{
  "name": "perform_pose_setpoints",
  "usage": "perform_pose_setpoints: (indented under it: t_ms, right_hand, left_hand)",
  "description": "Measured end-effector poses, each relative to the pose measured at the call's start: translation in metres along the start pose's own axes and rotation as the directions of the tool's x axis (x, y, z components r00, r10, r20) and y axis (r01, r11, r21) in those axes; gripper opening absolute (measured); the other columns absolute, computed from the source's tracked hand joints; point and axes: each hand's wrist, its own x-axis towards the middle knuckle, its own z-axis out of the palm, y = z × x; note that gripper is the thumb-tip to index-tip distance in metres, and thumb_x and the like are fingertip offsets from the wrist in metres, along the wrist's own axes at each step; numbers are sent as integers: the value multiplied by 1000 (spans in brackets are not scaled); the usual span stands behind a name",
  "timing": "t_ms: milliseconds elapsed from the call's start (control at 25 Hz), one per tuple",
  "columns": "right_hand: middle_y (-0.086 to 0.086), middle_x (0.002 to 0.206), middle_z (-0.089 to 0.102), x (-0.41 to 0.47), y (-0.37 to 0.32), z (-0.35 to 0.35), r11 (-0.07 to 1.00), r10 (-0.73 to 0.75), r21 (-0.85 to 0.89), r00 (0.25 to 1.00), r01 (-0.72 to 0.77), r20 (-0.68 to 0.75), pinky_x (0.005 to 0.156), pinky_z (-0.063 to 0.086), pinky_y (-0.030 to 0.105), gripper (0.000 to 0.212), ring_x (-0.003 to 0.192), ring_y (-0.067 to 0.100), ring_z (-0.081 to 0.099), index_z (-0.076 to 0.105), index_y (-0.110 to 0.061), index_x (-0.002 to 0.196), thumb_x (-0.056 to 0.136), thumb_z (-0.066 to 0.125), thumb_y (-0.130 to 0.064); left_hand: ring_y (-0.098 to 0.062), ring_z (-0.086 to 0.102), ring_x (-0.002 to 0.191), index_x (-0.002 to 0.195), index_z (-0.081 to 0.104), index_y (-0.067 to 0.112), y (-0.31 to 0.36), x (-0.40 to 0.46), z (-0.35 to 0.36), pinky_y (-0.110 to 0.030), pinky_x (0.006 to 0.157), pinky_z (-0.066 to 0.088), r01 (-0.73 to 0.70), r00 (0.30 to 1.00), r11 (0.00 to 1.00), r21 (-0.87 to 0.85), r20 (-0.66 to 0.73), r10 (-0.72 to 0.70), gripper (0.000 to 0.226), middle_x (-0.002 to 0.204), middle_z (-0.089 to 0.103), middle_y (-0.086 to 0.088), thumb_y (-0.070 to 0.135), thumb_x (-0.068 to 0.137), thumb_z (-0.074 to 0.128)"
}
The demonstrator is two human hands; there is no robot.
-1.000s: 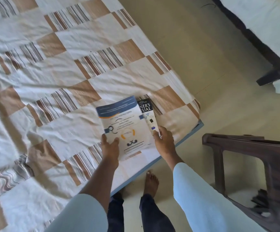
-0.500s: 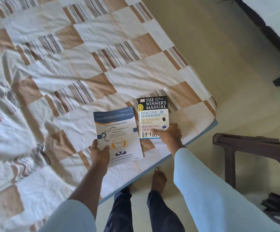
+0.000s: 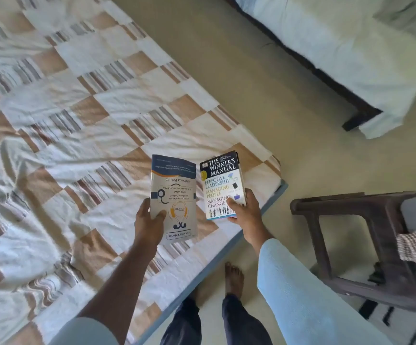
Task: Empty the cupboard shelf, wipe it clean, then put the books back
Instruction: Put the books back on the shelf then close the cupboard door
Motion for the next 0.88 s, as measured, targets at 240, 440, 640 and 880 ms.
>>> perform_pose_setpoints:
  t_ms: [240,440,640,880]
  right_hand:
    - [4,115,73,-105,-69,-63,954,-133,247,980,167,-148,71,62,35,36,101,21,73,57,-18,123,93,68,-2]
    - [3,111,76,-241,-80,-137,895,-224,283,896,346,-384,71,61,31,32,100,23,74,59,-16,119,92,68,-2]
    - [2,117,75,-364,-65,-199,831,-236,273,753,484,-614,81,62,39,42,105,21,73,59,-22,124,91,68,2]
    - [5,120,73,-490,-36,-251,791,-260,151,550,593,-794,88,60,46,42,112,28,70,59,-15,126,87,76,-12]
  left_hand:
    - [-18,73,90,109,61,31,91,-65,3,-35,75,59,-243,931,969,-39,272,245,38,103,74,0,-4,94,56]
    - [-19,73,90,118,62,15,136,-157,23,-22,69,58,-425,746,897,-120,515,423,36,104,75,-4,-10,93,55]
    - [-13,70,92,118,61,13,176,-253,62,-24,80,58,-585,476,788,-194,704,527,34,100,73,14,-10,93,58]
    - [-13,68,91,110,63,26,213,-364,91,-27,75,58,-658,134,639,-399,773,621,25,103,71,4,16,87,61]
